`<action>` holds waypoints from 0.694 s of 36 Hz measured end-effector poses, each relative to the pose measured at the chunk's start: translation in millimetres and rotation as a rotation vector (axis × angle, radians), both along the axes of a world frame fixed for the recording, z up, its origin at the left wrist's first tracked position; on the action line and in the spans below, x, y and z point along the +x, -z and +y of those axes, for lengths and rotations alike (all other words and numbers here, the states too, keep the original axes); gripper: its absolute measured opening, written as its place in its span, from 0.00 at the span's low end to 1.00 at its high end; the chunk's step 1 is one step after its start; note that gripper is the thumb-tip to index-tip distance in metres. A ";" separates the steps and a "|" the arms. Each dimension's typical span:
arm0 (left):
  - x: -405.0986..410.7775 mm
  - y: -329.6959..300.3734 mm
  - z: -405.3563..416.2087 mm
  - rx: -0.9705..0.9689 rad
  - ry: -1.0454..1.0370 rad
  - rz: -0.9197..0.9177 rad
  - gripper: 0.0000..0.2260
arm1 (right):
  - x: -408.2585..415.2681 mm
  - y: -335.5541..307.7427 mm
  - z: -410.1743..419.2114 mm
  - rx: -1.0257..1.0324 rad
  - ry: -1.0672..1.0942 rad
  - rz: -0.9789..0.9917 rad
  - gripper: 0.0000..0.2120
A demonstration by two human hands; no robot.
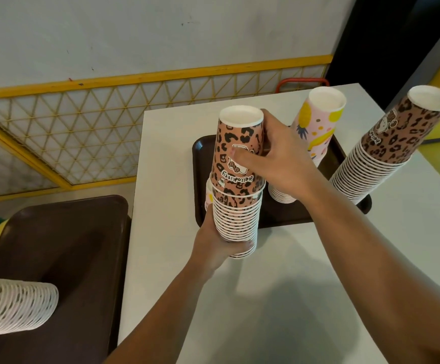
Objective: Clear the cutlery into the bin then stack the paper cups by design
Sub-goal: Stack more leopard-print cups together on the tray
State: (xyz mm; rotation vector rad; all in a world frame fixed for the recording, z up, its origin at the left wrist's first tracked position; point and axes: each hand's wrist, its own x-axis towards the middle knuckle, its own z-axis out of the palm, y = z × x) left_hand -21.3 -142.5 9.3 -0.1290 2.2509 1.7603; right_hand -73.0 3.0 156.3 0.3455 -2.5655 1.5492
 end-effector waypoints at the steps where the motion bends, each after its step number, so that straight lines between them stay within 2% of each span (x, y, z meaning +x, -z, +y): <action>1: -0.1 -0.2 0.1 -0.001 -0.001 0.001 0.49 | -0.3 -1.0 -0.3 0.012 0.004 0.007 0.21; 7: -2.5 1.3 -1.5 -0.007 -0.001 0.009 0.47 | -1.2 -7.9 -0.5 -0.013 0.056 0.025 0.22; 13: -2.8 1.8 -2.2 0.017 -0.002 0.012 0.47 | -3.0 -19.2 0.0 -0.034 0.059 0.026 0.18; 17: -2.4 4.0 -4.0 0.024 -0.014 0.008 0.46 | -6.3 -29.8 1.2 -0.115 0.115 0.078 0.19; 20: -1.7 4.7 -5.6 0.019 -0.025 0.008 0.47 | -11.2 -39.8 5.7 -0.248 0.196 0.161 0.27; 22: -1.3 4.9 -6.0 0.021 -0.042 0.013 0.47 | -15.2 -44.5 9.6 -0.316 0.286 0.263 0.28; 25: -1.3 5.6 -6.0 0.034 -0.061 0.017 0.47 | -25.1 -42.3 13.3 -0.268 0.452 0.434 0.27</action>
